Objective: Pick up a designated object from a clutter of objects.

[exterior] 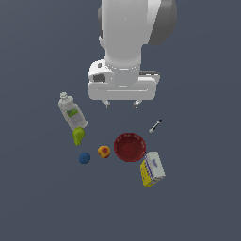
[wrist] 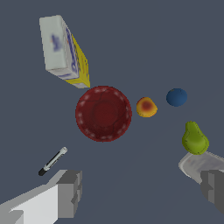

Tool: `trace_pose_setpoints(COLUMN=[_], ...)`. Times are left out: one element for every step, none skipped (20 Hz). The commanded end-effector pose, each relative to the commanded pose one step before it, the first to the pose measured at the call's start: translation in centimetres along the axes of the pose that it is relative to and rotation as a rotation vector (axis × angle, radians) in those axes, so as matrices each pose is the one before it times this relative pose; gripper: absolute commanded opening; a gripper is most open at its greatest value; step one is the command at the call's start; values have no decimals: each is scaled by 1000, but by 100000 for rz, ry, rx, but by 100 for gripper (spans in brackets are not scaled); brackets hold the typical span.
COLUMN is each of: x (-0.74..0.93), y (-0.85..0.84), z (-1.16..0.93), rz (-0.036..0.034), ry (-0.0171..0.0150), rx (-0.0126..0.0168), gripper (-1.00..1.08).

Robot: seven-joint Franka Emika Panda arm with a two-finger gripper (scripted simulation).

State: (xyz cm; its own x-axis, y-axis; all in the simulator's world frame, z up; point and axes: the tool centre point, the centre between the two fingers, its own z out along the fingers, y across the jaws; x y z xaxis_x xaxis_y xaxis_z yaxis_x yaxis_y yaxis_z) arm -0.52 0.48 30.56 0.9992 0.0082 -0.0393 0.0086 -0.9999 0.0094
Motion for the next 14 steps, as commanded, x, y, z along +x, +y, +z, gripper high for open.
trace_pose_setpoints(x=[0, 12, 33, 48, 49, 26, 4, -7, -2, 15, 42, 68, 87, 101], y=[1, -12, -37, -56, -60, -39, -20, -10, 11, 3, -2, -3, -9, -9], z=[0, -37, -108, -171, -199, -147, -79, -23, 20, 36, 41, 51, 64, 82], rz=[0, -135, -398, -640, -778, -615, -370, -140, 87, 242, 379, 534, 679, 827], ry=[0, 44, 130, 209, 254, 201, 121, 46, -28, -79, -124, -175, -224, -275], rx=[0, -60, -172, -275, -328, -251, -143, -48, 35, 81, 113, 152, 192, 236], gripper=[28, 28, 28, 28, 28, 28, 28, 28, 28, 28, 28, 28, 28, 28])
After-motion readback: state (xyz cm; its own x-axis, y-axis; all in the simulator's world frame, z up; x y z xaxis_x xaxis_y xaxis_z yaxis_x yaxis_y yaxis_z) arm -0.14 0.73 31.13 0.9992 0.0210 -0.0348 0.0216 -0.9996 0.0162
